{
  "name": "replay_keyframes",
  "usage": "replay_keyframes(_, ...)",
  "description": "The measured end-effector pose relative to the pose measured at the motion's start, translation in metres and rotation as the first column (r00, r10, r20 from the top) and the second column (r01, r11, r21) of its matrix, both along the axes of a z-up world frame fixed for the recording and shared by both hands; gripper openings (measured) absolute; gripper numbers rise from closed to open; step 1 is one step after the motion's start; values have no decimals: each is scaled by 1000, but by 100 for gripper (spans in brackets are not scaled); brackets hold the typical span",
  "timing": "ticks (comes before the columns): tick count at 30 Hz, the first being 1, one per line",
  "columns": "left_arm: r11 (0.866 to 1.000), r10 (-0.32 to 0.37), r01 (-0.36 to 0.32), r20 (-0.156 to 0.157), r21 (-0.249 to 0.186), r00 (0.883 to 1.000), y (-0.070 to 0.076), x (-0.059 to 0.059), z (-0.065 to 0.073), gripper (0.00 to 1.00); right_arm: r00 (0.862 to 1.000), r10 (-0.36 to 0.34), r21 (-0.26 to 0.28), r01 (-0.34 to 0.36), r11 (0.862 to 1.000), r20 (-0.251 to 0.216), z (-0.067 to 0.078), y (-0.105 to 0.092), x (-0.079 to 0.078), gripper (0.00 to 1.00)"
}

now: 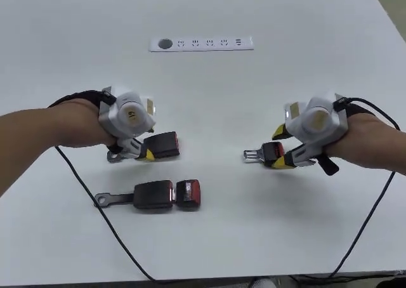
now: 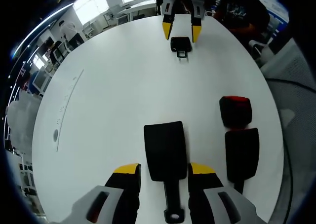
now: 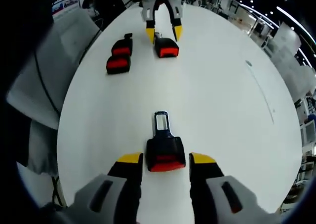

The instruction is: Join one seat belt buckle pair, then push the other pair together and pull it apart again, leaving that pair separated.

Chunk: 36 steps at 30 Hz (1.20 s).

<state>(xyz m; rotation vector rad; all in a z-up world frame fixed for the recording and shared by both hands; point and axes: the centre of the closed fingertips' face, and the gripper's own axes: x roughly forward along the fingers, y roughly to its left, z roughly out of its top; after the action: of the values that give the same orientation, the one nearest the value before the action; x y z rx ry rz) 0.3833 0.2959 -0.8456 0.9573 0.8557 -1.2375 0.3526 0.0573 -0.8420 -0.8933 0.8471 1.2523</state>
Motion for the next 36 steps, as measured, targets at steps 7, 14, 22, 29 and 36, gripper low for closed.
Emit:
replay_keyframes(7,999,-30,30,-13,27,999,1,-2,-6,36,999,-32,-7,32,999,-32,-16,-12,4,35)
replay_keyframes(14,997,-66,68,-33,42,997,3,-4,-9,33,999,-30,5,30,1000,-44,-15,-6,3,35)
replay_keyframes(22,993,-106,108,-30,57,994,2,-5,-9,33,996,-38,27,40,999,-83,-16,-3,4,35)
replay_keyframes(29,992,-103,105,-36,71,994,2,-5,-10,32,995,-43,18,45,999,-86,-17,-3,3,35)
replay_keyframes(36,986,-132,135,-39,94,991,1,-5,-11,32,995,-50,-1,50,999,-81,-16,1,3,35)
